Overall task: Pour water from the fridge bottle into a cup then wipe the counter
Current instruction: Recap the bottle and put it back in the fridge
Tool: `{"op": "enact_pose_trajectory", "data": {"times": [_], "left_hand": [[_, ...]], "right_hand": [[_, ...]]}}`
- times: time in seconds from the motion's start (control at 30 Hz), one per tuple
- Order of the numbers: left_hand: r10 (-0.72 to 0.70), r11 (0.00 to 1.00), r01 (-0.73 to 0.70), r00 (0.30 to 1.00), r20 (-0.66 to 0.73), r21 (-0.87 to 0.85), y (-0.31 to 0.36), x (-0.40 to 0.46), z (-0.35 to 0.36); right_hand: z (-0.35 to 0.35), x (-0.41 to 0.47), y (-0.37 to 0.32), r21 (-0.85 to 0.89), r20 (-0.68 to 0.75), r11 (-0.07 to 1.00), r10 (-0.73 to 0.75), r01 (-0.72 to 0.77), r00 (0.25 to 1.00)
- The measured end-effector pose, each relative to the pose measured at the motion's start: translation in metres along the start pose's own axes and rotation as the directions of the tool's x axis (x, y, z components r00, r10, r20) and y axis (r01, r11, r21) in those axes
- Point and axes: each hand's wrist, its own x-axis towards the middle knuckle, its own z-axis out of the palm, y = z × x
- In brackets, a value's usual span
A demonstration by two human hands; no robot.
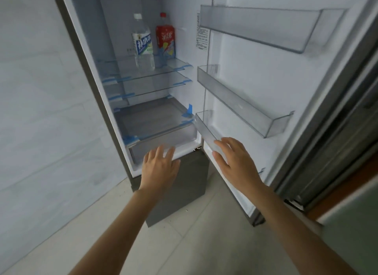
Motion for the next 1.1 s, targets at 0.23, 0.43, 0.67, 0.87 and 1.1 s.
{"op": "enact_pose_trajectory", "data": {"times": [0.23, 0.43, 0.67, 0.87, 1.1], "left_hand": [[0.095, 0.991, -0.095, 0.995, -0.001, -0.089, 0.105, -0.023, 0.032], [0.165, 0.981, -0.158, 0.985, 0.055, -0.108, 0.171, -0.040, 0.061], [0.168, 0.986, -0.161, 0.943, 0.289, -0.046, 0.196, -0.035, 0.094], [0.145, 0.988, -0.153, 0.922, 0.359, -0.005, 0.196, -0.029, 0.104], [0.105, 0.995, -0.098, 0.921, 0.376, -0.038, 0.161, -0.047, 0.112]], "right_hand": [[-0.077, -0.069, 0.055, 0.011, -0.071, 1.000, 0.013, -0.013, 0.997], [-0.120, -0.098, 0.123, -0.095, -0.199, 0.995, 0.002, -0.022, 0.980], [-0.113, -0.086, 0.174, -0.157, -0.050, 0.988, -0.012, 0.004, 0.999], [-0.109, -0.085, 0.183, 0.032, -0.098, 0.998, -0.057, 0.061, 0.994], [-0.098, -0.092, 0.159, 0.048, -0.113, 0.982, -0.177, 0.184, 0.978]]}}
